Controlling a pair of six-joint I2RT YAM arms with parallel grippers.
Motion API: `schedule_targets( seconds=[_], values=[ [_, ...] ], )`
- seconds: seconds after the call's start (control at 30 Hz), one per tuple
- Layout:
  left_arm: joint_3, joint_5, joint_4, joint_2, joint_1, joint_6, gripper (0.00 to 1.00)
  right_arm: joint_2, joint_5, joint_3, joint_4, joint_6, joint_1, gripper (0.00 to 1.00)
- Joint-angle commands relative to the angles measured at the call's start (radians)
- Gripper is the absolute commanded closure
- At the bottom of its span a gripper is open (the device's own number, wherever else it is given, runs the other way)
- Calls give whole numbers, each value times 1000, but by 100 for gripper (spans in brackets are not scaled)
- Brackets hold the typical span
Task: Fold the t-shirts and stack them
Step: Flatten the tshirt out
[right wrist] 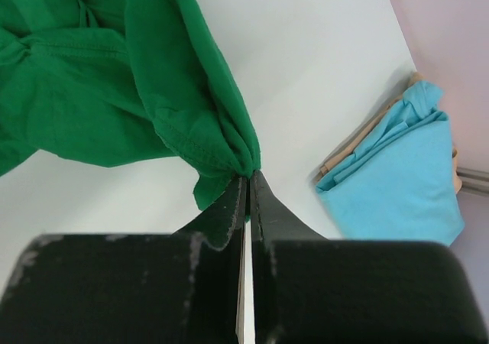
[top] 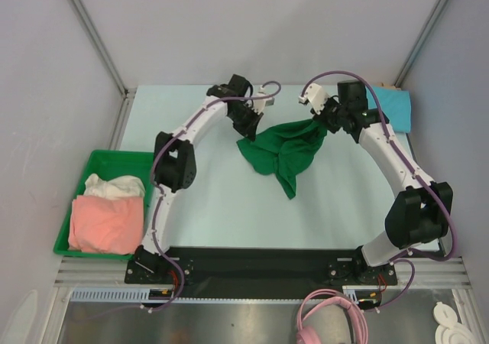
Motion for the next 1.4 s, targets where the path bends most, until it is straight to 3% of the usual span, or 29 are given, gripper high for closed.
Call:
schedule_targets(
  seconds=[0.0,0.27,0.47,0.53,0.7,0.8,0.87,0.97,1.07,1.27,1.3,1.33,1.37],
  values=[
    [-68,50,24,-306,54,-8,100,-51,29,8,49,15,-18,100],
    [-285,-33,-58,-637,102,107,100,-88,29,62,66,82,-50,100],
    [-277,-176,-237,-843,104,231,100,-181,-48,220,-131,203,-68,100],
    [-346,-202,-306,-933,107,258,99,-243,-60,191,-167,222,-68,100],
    [-617,-327,-297,-1141,107,306,100,-460,-27,51,-271,196,-62,100],
    [-654,-415,-279,-1242,116,335,100,-540,-42,45,-361,168,-64,100],
    [-709,-438,-231,-1300,120,346,100,-565,-34,13,-328,180,-62,100],
    [-826,-472,-125,-1261,122,349,100,-546,-7,-50,-230,231,-84,100],
    [-861,-466,-13,-1164,133,318,100,-452,-72,-87,-140,269,-131,100],
    [-768,-446,192,-757,222,226,99,-144,-137,-108,55,355,-186,100],
    [-668,-469,199,-697,241,193,93,-92,-131,-88,72,357,-194,100],
    [-597,-482,182,-570,252,170,74,-44,-128,-61,82,357,-199,100],
    [-522,-469,153,-520,265,148,72,-3,-123,-30,83,361,-203,100]
  ],
)
